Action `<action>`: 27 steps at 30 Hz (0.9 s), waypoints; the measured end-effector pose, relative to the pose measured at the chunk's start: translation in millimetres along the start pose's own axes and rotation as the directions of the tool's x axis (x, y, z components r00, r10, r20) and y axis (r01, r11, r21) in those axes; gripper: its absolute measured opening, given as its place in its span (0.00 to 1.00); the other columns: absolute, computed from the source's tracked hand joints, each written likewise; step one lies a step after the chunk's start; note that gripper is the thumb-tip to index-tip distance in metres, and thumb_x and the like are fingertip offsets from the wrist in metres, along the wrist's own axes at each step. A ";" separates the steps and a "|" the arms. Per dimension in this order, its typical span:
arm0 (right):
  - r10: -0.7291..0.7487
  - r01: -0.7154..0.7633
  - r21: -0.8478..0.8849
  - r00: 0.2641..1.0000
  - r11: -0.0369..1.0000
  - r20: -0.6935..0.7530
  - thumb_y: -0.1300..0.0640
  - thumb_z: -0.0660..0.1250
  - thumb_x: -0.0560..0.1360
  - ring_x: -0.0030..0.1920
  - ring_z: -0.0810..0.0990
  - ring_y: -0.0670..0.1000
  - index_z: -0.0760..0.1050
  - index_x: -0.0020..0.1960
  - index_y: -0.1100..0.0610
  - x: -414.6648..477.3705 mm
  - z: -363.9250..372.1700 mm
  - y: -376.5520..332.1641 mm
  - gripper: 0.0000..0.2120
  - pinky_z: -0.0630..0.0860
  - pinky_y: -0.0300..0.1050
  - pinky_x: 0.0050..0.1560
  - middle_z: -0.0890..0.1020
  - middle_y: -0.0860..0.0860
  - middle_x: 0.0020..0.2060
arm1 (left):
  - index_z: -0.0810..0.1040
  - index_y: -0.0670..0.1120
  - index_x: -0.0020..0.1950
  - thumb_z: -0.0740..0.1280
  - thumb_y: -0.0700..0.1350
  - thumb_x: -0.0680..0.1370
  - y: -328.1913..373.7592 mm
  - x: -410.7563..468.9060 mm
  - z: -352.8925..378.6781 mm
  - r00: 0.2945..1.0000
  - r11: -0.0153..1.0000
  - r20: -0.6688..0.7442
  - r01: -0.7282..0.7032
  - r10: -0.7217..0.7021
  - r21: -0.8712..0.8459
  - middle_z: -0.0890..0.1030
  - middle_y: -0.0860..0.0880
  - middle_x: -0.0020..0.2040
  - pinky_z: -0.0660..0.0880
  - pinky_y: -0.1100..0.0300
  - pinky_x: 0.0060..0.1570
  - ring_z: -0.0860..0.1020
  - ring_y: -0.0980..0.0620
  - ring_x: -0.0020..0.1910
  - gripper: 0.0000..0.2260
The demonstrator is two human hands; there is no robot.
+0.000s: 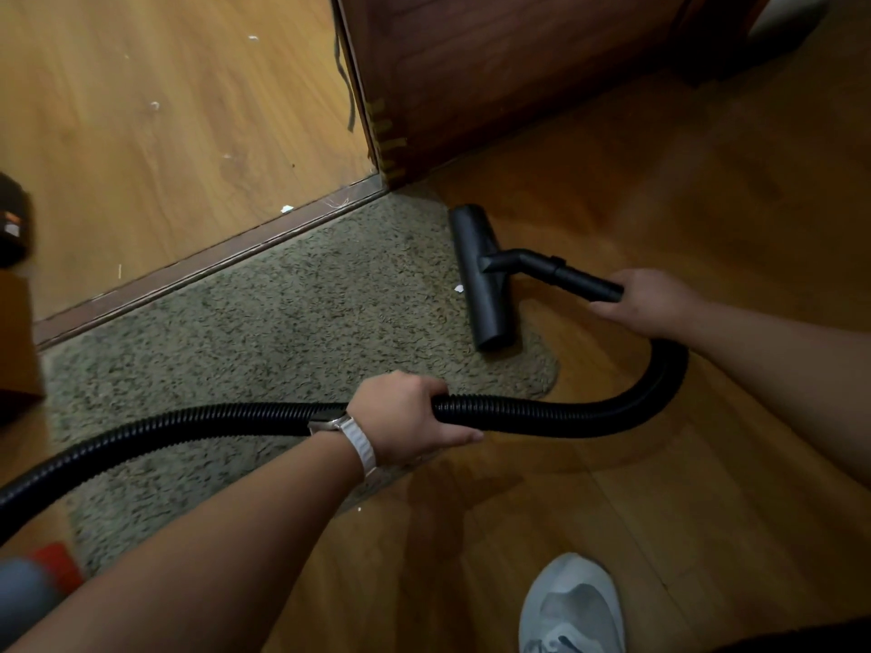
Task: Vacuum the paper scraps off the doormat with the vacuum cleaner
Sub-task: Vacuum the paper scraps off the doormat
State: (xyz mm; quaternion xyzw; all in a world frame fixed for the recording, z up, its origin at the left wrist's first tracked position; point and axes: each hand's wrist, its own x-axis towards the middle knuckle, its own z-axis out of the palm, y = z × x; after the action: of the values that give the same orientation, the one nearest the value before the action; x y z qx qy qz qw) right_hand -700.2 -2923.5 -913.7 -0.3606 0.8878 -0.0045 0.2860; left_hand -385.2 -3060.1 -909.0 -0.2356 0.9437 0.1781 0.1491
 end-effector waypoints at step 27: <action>-0.134 0.139 -0.157 0.990 0.978 0.041 0.44 0.66 0.78 0.36 0.78 0.50 0.75 0.55 0.49 7.9 1.5 -43.7 0.11 0.73 0.44 0.33 0.79 0.50 0.38 | 0.74 0.53 0.40 0.62 0.78 0.66 -15.9 -0.8 8.3 1.000 1.000 0.024 0.007 -0.007 0.022 0.77 0.55 0.33 0.76 0.58 0.35 0.78 0.53 0.35 0.27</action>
State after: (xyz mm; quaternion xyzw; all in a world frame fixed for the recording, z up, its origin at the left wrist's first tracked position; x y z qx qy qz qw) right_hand -676.1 -2960.6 -909.6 -0.4424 0.8541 0.0524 0.2684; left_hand -375.1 -3069.5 -920.4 -0.2352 0.9429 0.1702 0.1635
